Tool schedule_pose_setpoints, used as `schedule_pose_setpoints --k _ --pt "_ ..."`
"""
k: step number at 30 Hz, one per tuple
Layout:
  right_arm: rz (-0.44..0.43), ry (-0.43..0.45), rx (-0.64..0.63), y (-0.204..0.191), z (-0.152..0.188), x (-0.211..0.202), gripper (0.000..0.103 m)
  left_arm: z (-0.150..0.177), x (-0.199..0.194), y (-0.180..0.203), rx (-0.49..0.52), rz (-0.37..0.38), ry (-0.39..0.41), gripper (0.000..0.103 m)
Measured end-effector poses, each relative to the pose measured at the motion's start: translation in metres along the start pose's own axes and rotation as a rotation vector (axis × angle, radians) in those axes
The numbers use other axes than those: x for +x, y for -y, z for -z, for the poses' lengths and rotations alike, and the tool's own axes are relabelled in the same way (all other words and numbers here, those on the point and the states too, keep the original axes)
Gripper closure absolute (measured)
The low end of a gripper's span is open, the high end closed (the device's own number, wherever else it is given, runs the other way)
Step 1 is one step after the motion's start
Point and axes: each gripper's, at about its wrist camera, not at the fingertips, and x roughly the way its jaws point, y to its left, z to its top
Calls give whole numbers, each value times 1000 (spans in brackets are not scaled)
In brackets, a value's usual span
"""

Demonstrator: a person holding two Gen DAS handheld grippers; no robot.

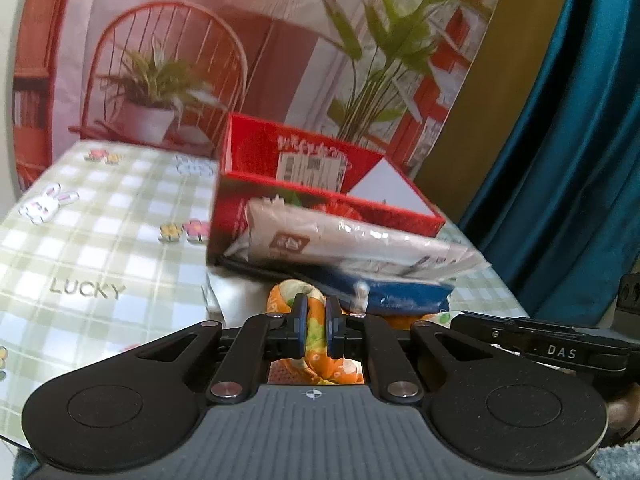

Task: Organize soft objects
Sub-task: 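Grasp the orange floral cloth with the left and right tools together, then carry the orange cloth into the red box and open both tools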

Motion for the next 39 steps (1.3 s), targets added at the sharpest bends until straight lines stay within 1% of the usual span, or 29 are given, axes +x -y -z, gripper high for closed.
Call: schedule_pose_setpoints --k 4,8,14,17,21,25,27,32,34,39 --pt "-32 48 -46 -11 -10 -14 97 -7 -19 0 5 0 55 93" --pt "-64 120 -84 -20 -21 -34 97 -20 -43 2 7 17 124 94" --pt "-102 230 -129 -33 -44 -64 97 -43 -64 16 35 36 228 94" --pt "-108 273 -157 -40 -57 -75 97 -55 -69 22 51 39 261 94" --pt "-94 303 -207 -45 -79 -76 97 -78 -58 28 79 18 288 94" --pt "-67 315 -249 -42 -105 -58 97 -108 -37 29 93 -10 299 94" --pt "-50 309 -259 -38 -116 -43 97 -123 -20 30 112 -36 298 94" --pt "10 285 -301 -20 -144 2 97 -151 32 24 119 -67 272 94" --pt "26 266 -304 -11 -153 22 97 -157 54 20 126 -83 250 94" --pt "74 205 -312 15 -167 73 97 -164 110 4 118 -124 159 94"
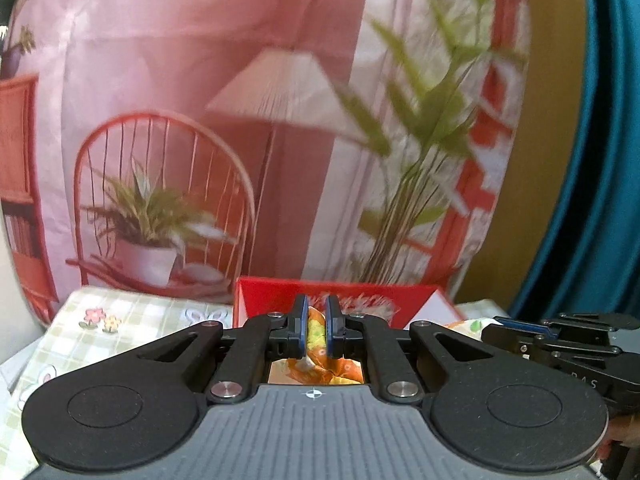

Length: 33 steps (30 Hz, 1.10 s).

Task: Organize soft objects
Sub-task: 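Carry the orange cloth into the red box and open both tools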

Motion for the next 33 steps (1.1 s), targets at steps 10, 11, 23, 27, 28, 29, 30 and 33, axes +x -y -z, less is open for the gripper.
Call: schedule_pose_setpoints --k 10,11,23,27,28,29,30,33 --pt "19 -146 12 34 20 69 97 14 56 -11 28 -24 -104 93" --pt "20 -154 16 36 23 73 97 16 59 -11 29 -21 -113 93" --pt "86 -238 56 44 43 76 72 30 57 -10 71 20 -193 53" --pt "89 -233 58 43 42 62 67 30 42 -10 74 31 -218 53" --pt "88 -231 66 43 41 57 67 30 39 -10 72 35 -223 53" --pt "86 -227 73 42 40 53 66 32 35 -10 69 42 -232 53" --pt "84 -225 76 41 40 48 66 34 31 -10 65 48 -239 53" --pt "70 -214 78 35 41 31 63 41 19 -10 58 68 -259 53"
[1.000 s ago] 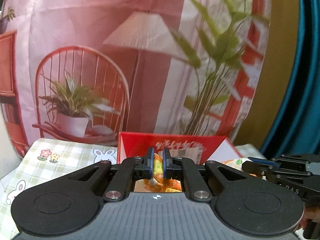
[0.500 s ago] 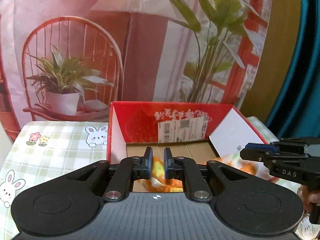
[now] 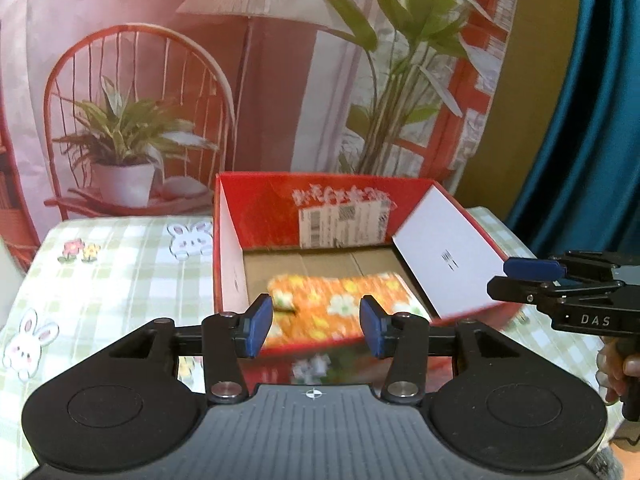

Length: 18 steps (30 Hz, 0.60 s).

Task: Organize soft objects
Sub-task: 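Carry the orange cloth into the red box and open both tools, then grasp the white disposable mask pack with both tools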

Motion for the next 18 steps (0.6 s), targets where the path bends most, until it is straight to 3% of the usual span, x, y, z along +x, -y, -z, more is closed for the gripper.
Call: schedule_pose_setpoints --k 6,13,18 --pt "-32 24 37 -16 22 -32 59 23 -22 -5 -29 21 -13 52" --pt "7 120 56 -28 57 -74 53 50 -64 -6 7 -12 75 44" --pt "18 165 -12 -34 87 -97 41 72 -80 -7 12 -8 112 43"
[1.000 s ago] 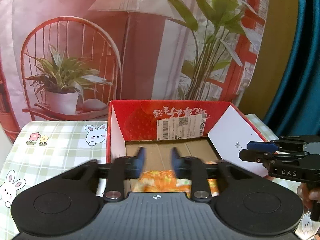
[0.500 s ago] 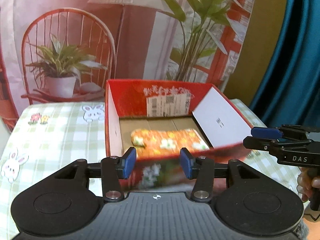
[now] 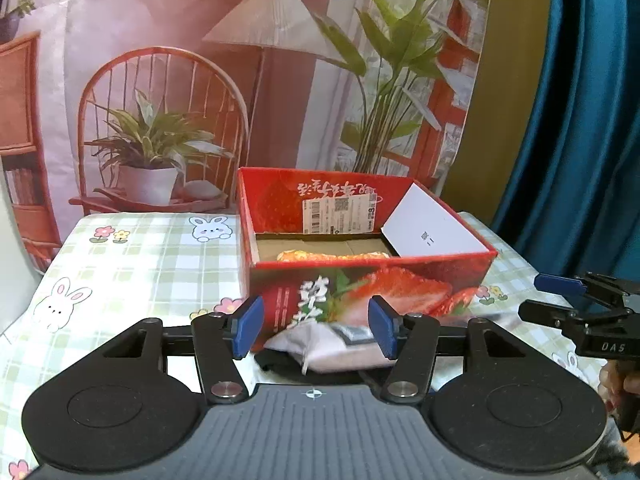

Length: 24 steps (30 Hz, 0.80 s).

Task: Organize soft objects
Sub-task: 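Grasp the white disposable mask pack with both tools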

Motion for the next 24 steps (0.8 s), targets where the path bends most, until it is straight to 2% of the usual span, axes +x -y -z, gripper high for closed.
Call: schedule_pose_setpoints --k 4,12,20,24 --pt "34 -23 -65 -3 19 -5 40 15 -3 1 23 2 -1 42" --pt "51 -65 -57 7 37 4 39 34 10 2 79 14 -46 42" --pt "69 -86 -65 21 40 24 39 34 35 4 145 12 -29 42" --pt "58 -67 -34 31 38 30 41 27 46 4 154 30 -9 42"
